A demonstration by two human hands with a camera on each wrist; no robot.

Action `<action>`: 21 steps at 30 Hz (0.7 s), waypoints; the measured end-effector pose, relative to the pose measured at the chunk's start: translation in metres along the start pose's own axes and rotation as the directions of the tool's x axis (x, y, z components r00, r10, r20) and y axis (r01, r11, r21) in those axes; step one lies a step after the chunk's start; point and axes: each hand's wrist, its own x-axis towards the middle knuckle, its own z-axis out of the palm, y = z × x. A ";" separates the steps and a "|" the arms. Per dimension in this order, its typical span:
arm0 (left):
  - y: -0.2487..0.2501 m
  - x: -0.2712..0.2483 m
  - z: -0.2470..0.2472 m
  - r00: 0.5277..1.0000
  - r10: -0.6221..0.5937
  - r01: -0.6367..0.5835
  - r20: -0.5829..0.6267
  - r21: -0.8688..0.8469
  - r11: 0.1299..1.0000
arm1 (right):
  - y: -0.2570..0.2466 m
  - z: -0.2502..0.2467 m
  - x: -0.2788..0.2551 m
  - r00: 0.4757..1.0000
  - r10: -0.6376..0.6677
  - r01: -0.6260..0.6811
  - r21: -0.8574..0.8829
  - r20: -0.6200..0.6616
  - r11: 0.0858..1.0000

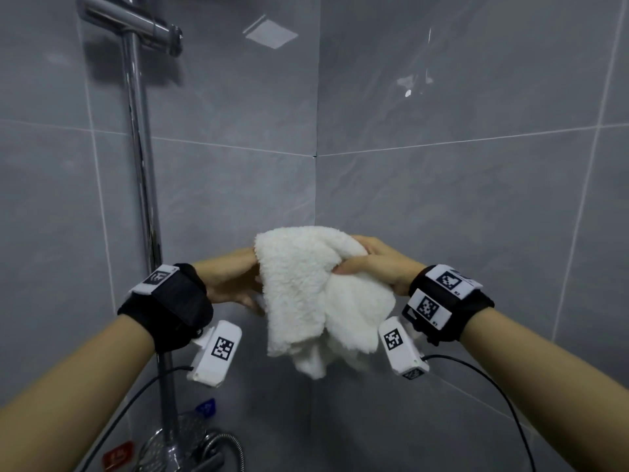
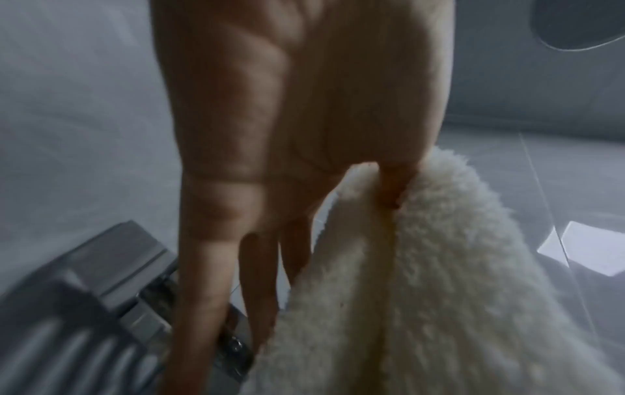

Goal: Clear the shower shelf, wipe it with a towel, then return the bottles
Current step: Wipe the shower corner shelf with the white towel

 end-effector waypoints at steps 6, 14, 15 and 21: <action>-0.020 -0.002 0.007 0.994 0.089 -0.105 -0.068 -0.297 0.949 | 0.002 -0.003 0.016 0.991 0.033 -0.015 0.138 -0.128 0.990; -0.027 0.005 0.015 0.883 0.337 -0.392 -0.327 -0.117 0.913 | 0.010 0.006 0.017 0.990 0.131 -0.124 0.117 -0.050 0.985; -0.025 0.005 0.013 0.851 0.370 -0.432 -0.373 -0.096 0.897 | 0.013 0.007 0.013 0.988 0.156 -0.150 0.167 -0.022 0.974; -0.008 0.012 0.000 0.728 0.422 -0.554 -0.541 -0.100 0.827 | 0.052 0.025 -0.013 0.990 0.109 -0.144 0.622 0.095 0.770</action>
